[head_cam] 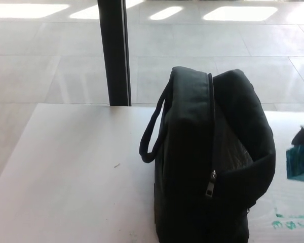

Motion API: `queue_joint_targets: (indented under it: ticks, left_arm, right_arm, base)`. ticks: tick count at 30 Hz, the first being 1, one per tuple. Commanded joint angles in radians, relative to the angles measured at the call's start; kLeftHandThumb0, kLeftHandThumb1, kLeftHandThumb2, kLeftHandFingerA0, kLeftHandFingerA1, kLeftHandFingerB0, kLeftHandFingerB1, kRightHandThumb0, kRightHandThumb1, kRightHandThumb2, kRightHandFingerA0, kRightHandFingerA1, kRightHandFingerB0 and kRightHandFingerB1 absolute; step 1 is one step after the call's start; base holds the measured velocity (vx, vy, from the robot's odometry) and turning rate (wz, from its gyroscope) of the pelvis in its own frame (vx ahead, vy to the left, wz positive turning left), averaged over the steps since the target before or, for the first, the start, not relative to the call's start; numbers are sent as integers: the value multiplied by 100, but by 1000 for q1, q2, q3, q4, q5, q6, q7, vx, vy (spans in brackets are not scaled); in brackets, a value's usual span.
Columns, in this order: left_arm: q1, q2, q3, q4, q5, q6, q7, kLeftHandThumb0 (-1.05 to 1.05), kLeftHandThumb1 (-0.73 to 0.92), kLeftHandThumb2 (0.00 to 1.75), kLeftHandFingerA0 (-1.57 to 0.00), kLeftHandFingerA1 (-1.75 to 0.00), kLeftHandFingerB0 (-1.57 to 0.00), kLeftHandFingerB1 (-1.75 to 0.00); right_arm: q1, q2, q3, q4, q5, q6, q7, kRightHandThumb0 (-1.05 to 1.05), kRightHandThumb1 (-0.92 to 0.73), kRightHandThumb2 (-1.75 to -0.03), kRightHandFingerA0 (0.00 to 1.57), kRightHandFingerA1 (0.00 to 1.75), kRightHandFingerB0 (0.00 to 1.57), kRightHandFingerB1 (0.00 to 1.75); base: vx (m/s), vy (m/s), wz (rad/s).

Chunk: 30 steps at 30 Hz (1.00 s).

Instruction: The robot uses its right hand to pick up the cube kept on the middle of the desk and put it inside the bag next to it

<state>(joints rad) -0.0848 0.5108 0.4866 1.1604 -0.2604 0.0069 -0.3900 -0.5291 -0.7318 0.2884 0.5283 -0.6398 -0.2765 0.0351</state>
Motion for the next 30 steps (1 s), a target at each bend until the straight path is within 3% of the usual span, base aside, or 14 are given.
queue_joint_targets:
  ticks: [1,2,5,6,10,11,18,19,20,21,22,24,25,30]
  left_arm:
    - [15,22,3,8,-6,-11,8,-105,2,111,-46,-121,-15,-101]
    - [16,22,2,6,-6,-10,7,-105,3,112,-47,-122,-15,-101]
    - [17,23,-2,12,-1,-20,2,-100,3,110,-45,-117,-13,-97]
    - [15,24,-4,18,1,-25,4,-89,5,108,-42,-109,-15,-92]
    - [21,18,10,8,-16,-5,9,-88,4,107,-42,-110,-15,-93]
    - [21,19,9,9,-15,-6,5,-105,63,93,-29,-155,-24,-142]
    - [29,15,7,-9,-14,-13,1,-105,63,93,-30,-155,-26,-146]
    - [29,15,6,-7,-12,-15,5,-90,5,108,-36,-107,-16,-94]
    - [26,17,7,1,-12,-15,1,-86,2,106,-39,-107,-19,-94]
    - [25,17,7,2,-13,-16,1,-86,2,106,-39,-107,-19,-94]
    - [24,17,9,1,-15,-13,3,-90,3,107,-40,-110,-15,-94]
    - [24,17,11,0,-17,-8,3,-90,3,107,-40,-110,-15,-94]
    - [25,19,9,3,-14,-10,-1,-90,5,109,-38,-109,-11,-92]
    - [21,20,3,19,-7,-19,3,-90,7,109,-36,-107,-13,-92]
  right_arm:
    - [-70,-25,-82,2,52,-59,-28,-15,-68,-89,75,168,66,148]
    - [-99,-21,-100,26,74,-75,-27,-15,-62,-99,81,168,70,147]
    - [-147,-13,-128,58,89,-90,-17,-14,-62,-101,76,164,71,147]
    - [-160,-13,-138,50,97,-87,-6,-15,-63,-102,77,167,71,148]
    - [-212,26,-171,30,141,-99,4,-20,-59,-109,77,171,70,156]
    - [-214,32,-174,13,139,-112,-10,-18,-56,-114,79,173,71,157]
    - [-198,98,-181,-256,195,-16,115,-16,-58,-110,84,175,71,160]
    - [-196,104,-171,-302,204,-7,147,-24,-56,-111,114,137,92,124]
    - [-192,114,-159,-340,209,-36,154,-14,-57,-106,86,175,70,160]
    - [-192,117,-159,-343,208,-36,156,-14,-57,-106,86,175,70,160]
    - [-194,122,-146,-352,202,-53,159,-29,-56,-110,116,136,95,124]
    - [-190,127,-130,-376,195,-74,166,-29,-56,-110,116,136,95,124]
    - [-184,127,-116,-402,195,-78,186,-25,-64,-95,86,175,69,162]
    - [-177,130,-106,-441,200,-77,219,-22,-61,-97,86,175,67,165]
  base:
    - [0,0,0]
    - [0,0,0]
    - [0,0,0]
    - [0,0,0]
    - [0,0,0]
    - [0,0,0]
    - [0,0,0]
    - [0,0,0]
    - [0,0,0]
    - [0,0,0]
    - [0,0,0]
    - [0,0,0]
    - [0,0,0]
    - [0,0,0]
